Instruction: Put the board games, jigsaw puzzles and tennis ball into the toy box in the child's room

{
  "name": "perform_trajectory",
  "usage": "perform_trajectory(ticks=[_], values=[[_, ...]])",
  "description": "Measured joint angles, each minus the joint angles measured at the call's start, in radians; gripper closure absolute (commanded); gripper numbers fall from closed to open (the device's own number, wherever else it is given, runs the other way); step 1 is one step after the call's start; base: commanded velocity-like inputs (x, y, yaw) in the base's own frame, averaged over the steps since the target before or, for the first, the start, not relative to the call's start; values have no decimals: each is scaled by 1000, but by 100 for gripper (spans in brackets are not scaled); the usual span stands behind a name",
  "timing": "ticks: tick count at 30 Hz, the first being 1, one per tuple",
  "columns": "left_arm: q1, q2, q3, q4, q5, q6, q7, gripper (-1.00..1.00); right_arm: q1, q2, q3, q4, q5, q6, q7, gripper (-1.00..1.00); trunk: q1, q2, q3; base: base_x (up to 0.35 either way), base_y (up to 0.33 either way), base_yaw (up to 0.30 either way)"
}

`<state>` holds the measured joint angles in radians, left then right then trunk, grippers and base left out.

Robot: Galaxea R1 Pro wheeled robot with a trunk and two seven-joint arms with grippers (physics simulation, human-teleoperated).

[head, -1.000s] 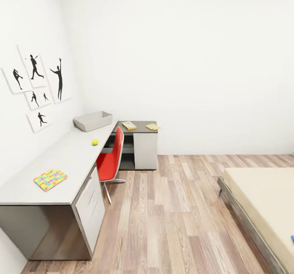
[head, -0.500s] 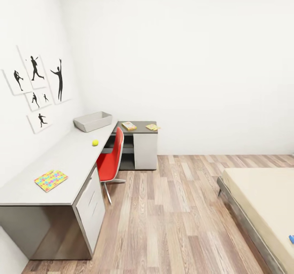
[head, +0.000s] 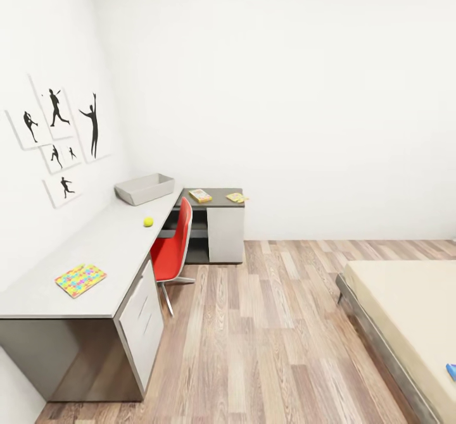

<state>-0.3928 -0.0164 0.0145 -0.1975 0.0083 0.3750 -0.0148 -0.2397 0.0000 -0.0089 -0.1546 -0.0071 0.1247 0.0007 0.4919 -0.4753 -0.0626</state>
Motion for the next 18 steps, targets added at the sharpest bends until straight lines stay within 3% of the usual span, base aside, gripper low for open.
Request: perform_trajectory(ticks=[4,7,9,11,15,18], values=[[-67,-3,29,-86,6,132,-3,-100,-57,1,-8,-30,-27,33,-3,-100,-15,28,12,0,0,0],[-86,-13,49,-188,48,211,-42,-100,-95,0,-16,-95,-58,56,-2,-100,-27,49,22,0,0,0],[-93,-16,54,-276,107,301,-115,-100,-135,0,-18,-158,-80,116,-3,-100,-35,63,28,0,0,0],[-97,-15,54,-333,138,369,-190,-100,-160,0,-22,-201,-93,175,-3,-100,-42,77,35,0,0,0],[-100,-8,53,-427,164,438,-346,-100,-194,-2,-39,-363,-112,292,-1,-100,-43,78,35,0,0,0],[-100,0,52,-500,170,489,-459,-100,-197,0,-85,-529,-131,395,4,-100,-43,78,35,0,0,0]])
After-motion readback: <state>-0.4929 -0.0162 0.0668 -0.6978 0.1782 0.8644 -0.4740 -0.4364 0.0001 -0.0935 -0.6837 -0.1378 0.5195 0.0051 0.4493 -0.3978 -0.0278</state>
